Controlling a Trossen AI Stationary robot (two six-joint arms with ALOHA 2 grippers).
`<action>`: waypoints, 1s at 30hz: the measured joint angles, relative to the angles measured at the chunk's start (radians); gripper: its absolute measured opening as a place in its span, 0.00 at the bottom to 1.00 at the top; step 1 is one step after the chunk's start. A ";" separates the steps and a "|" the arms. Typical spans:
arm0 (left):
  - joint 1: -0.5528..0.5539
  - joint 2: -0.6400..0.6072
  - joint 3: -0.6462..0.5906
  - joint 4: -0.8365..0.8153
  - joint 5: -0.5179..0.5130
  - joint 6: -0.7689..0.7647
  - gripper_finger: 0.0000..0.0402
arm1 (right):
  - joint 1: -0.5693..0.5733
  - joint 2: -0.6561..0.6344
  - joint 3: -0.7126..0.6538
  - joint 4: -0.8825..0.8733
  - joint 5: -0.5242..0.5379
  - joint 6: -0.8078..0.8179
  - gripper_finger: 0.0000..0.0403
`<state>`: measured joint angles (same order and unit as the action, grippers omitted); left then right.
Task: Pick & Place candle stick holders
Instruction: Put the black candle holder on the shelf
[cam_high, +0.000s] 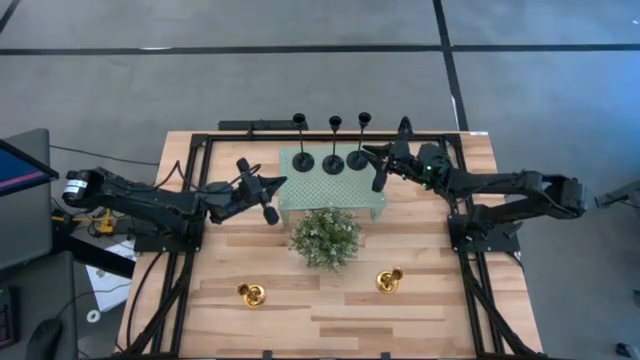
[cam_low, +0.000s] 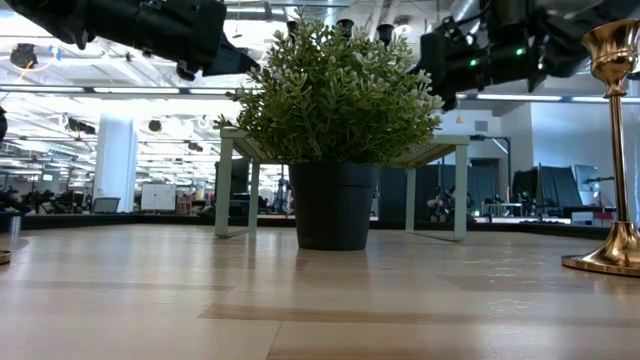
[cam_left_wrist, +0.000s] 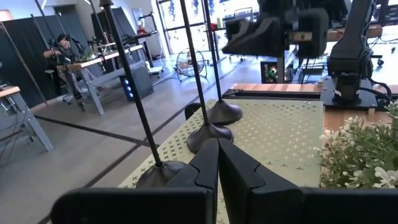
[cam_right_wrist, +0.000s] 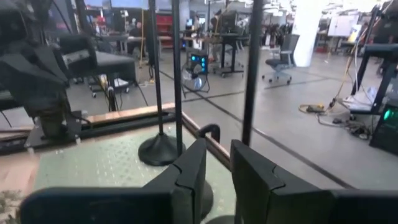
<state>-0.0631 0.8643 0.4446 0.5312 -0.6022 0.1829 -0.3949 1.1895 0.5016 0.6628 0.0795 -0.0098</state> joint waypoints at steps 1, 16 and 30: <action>0.000 0.000 0.000 0.001 0.000 0.000 0.03 | -0.004 0.018 0.003 0.005 0.000 0.000 0.16; 0.000 0.000 0.000 0.001 0.000 0.000 0.03 | -0.020 0.147 0.102 0.001 0.008 0.003 0.16; 0.000 0.000 0.000 0.001 0.000 0.000 0.03 | -0.018 0.140 0.104 -0.101 0.007 0.003 0.16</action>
<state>-0.0631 0.8642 0.4446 0.5323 -0.6022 0.1833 -0.4126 1.3291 0.6060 0.5618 0.0869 -0.0071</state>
